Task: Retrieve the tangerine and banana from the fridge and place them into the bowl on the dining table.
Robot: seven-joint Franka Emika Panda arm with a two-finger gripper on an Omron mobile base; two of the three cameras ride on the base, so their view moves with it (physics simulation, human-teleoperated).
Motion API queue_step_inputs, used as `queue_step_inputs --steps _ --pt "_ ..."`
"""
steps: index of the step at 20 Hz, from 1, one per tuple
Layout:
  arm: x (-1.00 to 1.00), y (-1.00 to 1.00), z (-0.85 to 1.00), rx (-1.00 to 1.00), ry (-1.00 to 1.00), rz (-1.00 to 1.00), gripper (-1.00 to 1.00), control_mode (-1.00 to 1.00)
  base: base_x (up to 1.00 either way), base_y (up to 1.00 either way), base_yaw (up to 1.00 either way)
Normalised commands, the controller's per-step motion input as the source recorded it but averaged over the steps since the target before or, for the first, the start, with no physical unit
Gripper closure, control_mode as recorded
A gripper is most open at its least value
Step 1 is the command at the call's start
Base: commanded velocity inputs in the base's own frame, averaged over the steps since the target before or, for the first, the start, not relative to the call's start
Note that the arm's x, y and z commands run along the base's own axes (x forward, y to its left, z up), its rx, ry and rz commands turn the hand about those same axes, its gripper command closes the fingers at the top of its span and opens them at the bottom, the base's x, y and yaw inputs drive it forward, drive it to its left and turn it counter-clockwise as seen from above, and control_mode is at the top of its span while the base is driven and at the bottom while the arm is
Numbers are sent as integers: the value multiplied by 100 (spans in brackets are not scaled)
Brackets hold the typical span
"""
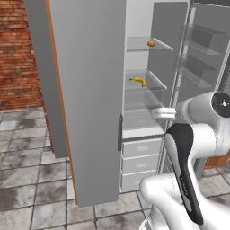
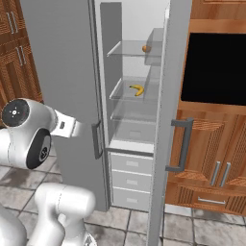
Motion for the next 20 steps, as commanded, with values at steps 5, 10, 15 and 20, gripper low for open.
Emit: queue_step_inputs --steps 5,10,15,20 --pt "5 -2 -5 0 -7 -1 -100 -100 0 0 0" --pt "37 -19 -2 0 -17 -5 -100 -100 0 0 0" --pt "44 -11 0 0 -12 -10 -100 -100 0 0 0" --pt "7 -1 0 0 -8 -8 -100 -100 0 0 0"
